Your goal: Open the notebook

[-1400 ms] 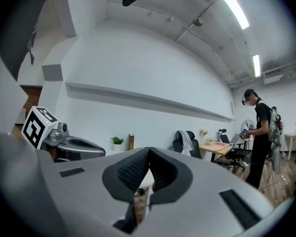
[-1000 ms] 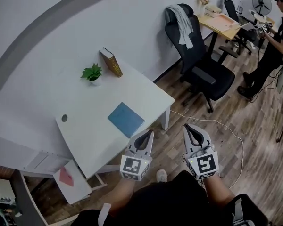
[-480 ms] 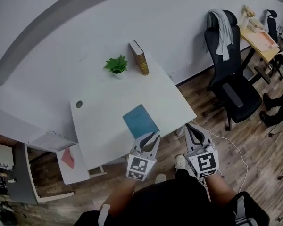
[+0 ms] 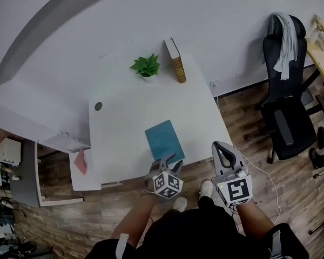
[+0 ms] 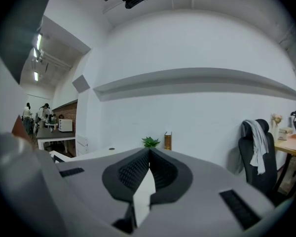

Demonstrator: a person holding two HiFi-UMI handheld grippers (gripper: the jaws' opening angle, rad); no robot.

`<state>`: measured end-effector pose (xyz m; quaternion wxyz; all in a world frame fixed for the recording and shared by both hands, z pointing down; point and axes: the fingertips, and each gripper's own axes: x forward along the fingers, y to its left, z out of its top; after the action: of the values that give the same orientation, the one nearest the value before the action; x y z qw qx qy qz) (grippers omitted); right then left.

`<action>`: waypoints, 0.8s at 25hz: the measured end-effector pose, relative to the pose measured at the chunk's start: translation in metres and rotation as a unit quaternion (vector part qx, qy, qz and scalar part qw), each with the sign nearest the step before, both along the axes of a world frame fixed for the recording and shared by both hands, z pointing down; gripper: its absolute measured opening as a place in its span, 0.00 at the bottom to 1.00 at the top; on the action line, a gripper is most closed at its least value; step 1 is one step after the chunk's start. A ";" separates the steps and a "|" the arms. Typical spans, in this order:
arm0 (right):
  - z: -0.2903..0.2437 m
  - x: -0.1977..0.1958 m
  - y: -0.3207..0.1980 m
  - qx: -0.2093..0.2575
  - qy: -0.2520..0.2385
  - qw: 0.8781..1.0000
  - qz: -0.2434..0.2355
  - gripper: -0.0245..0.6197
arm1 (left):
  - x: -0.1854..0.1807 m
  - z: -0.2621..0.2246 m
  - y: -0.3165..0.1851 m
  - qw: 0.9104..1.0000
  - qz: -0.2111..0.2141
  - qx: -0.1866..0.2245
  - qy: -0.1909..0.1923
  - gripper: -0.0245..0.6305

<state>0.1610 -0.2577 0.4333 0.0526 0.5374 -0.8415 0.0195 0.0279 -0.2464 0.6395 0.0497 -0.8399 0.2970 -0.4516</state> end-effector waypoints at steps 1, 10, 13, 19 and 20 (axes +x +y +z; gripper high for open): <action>0.006 0.003 -0.002 -0.006 0.005 1.000 -0.009 0.04 | -0.001 0.012 -0.003 1.000 0.003 -0.004 -0.020 0.28; 0.037 0.003 -0.014 -0.053 -0.009 0.996 -0.071 0.04 | 0.001 0.063 -0.009 0.994 -0.001 -0.052 -0.101 0.30; 0.037 0.000 -0.018 -0.052 -0.015 0.995 -0.086 0.04 | 0.001 0.068 -0.013 0.993 -0.011 -0.048 -0.108 0.30; 0.050 0.006 -0.018 -0.086 -0.033 0.991 -0.095 0.04 | 0.004 0.072 -0.011 0.994 -0.005 -0.049 -0.102 0.23; 0.052 0.006 -0.018 -0.091 -0.036 0.991 -0.094 0.04 | 0.004 0.072 -0.010 0.994 -0.002 -0.051 -0.100 0.20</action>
<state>0.1674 -0.2754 0.4853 0.0722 0.4475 -0.8845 0.1105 0.0321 -0.2560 0.7119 0.0356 -0.7913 0.2688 -0.5480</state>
